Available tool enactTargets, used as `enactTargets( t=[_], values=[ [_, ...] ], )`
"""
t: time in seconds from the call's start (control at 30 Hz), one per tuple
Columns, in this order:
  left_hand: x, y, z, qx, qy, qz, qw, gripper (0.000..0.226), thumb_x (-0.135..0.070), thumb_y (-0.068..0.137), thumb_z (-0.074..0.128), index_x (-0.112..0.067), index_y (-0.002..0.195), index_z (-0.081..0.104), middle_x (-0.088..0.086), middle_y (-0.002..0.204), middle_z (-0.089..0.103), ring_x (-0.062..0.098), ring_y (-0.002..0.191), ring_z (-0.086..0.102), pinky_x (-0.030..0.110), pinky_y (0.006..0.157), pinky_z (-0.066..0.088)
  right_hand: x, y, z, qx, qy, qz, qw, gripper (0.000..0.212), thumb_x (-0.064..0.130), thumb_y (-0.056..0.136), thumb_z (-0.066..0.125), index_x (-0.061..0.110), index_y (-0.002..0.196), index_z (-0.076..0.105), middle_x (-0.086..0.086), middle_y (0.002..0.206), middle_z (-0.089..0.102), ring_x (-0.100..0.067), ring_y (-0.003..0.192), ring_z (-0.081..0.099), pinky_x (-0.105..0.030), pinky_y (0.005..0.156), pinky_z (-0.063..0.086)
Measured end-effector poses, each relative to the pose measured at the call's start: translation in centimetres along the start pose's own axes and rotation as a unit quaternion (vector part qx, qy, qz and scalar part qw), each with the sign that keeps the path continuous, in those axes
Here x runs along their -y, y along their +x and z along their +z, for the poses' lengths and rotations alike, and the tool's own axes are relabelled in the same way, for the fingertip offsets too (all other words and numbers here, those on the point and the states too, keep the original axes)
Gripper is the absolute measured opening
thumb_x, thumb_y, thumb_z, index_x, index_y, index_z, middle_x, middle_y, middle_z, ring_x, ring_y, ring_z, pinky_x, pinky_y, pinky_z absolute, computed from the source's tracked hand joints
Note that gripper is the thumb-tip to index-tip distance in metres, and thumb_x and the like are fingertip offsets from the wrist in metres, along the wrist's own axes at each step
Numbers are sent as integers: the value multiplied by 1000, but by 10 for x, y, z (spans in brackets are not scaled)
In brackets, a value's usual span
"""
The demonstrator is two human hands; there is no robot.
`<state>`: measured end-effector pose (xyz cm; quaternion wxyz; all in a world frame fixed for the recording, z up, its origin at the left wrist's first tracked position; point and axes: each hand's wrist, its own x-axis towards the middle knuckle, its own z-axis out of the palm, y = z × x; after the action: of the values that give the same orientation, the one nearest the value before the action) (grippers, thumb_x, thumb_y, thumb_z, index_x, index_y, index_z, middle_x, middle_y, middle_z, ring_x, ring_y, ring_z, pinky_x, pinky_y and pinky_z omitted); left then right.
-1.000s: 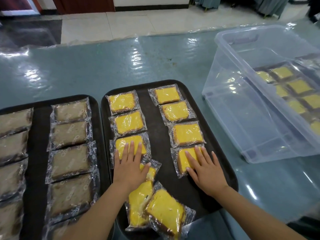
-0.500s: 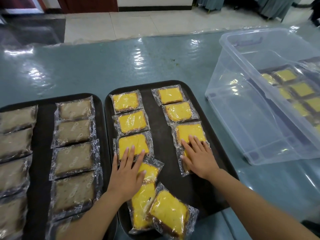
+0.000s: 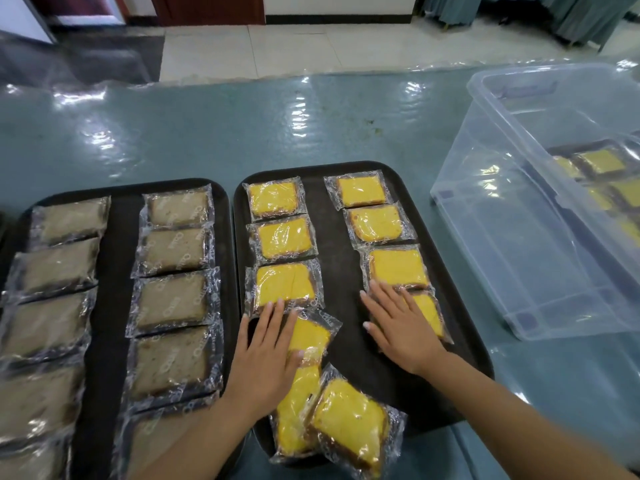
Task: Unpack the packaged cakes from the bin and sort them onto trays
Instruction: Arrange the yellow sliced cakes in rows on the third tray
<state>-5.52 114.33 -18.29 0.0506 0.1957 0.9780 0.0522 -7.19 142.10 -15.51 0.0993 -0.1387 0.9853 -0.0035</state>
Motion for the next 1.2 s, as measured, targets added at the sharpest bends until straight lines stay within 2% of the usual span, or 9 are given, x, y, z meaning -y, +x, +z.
enactTargets(
  t=[0.17, 0.23, 0.43, 0.6, 0.73, 0.83, 0.93, 1.07, 1.2],
  values=[
    [6, -32, 3, 25, 17, -33, 999, 57, -50, 100, 22, -16, 143, 37, 6, 148, 38, 21, 141, 23, 48, 111, 8, 43, -11, 15, 16, 55, -151, 987, 49, 42, 104, 20, 25, 150, 27, 2, 157, 20, -18, 146, 12, -40, 117, 9],
    [6, -41, 1, 43, 17, -52, 998, 56, -49, 102, 17, -17, 139, 43, 3, 143, 46, 22, 138, 33, 45, 111, 6, 53, -11, 18, 36, 30, -167, 985, 50, 39, 102, 22, 26, 150, 25, 0, 158, 17, -19, 146, 10, -41, 120, 11],
    [-2, -60, -6, 66, 0, -63, 996, 57, -43, 102, 12, -18, 133, 53, 2, 137, 53, 21, 132, 41, 45, 110, 5, 58, -21, 4, 107, 40, -161, 980, 69, 46, 85, 0, 33, 152, -3, 7, 154, -20, -14, 143, -19, -36, 116, -9],
    [-6, -67, -8, 74, 5, -28, 997, 61, -43, 101, 10, -17, 130, 57, -2, 136, 54, 19, 134, 39, 48, 108, 10, 57, -41, 7, 124, 34, -139, 982, 65, 49, 87, 1, 37, 151, -6, 6, 157, -16, -15, 146, -12, -39, 117, -2],
    [-5, -64, -12, 95, 7, -4, 995, 62, -46, 101, 11, -20, 125, 62, -6, 131, 58, 19, 127, 48, 45, 108, 9, 61, -55, 9, 84, 39, -122, 988, 56, 46, 98, 14, 34, 152, 13, 0, 160, 5, -22, 147, 12, -42, 117, 4],
    [-5, -59, -20, 106, 8, -17, 994, 65, -52, 100, 7, -23, 131, 57, -8, 138, 51, 18, 134, 37, 43, 111, 1, 64, -59, 6, 74, 47, -117, 989, 56, 50, 100, 8, 33, 147, 34, -4, 155, 30, -23, 140, 33, -41, 113, 7],
    [-4, -51, -18, 84, 1, 15, 996, 89, -64, 81, -24, -24, 149, 17, -12, 154, 8, 15, 144, -5, 42, 110, -18, 59, -52, 7, 31, 17, -133, 991, 47, 46, 102, 19, 34, 132, 53, -1, 139, 53, -21, 128, 49, -48, 110, 26],
    [1, -37, -19, 68, -4, -3, 998, 94, -66, 72, -34, -24, 148, 3, -8, 155, -9, 15, 141, -19, 42, 108, -22, 57, -35, 8, 15, -16, -150, 989, 43, 42, 98, 32, 33, 137, 47, -3, 149, 41, -25, 139, 35, -52, 110, 28],
    [5, -21, -28, 58, 0, -26, 998, 74, -59, 86, -14, -32, 150, 11, -1, 157, -4, 18, 143, -15, 44, 111, -16, 61, -24, 10, 30, -38, -136, 989, 48, 43, 96, 31, 29, 139, 47, -5, 150, 38, -26, 140, 32, -51, 109, 27]
  ],
)
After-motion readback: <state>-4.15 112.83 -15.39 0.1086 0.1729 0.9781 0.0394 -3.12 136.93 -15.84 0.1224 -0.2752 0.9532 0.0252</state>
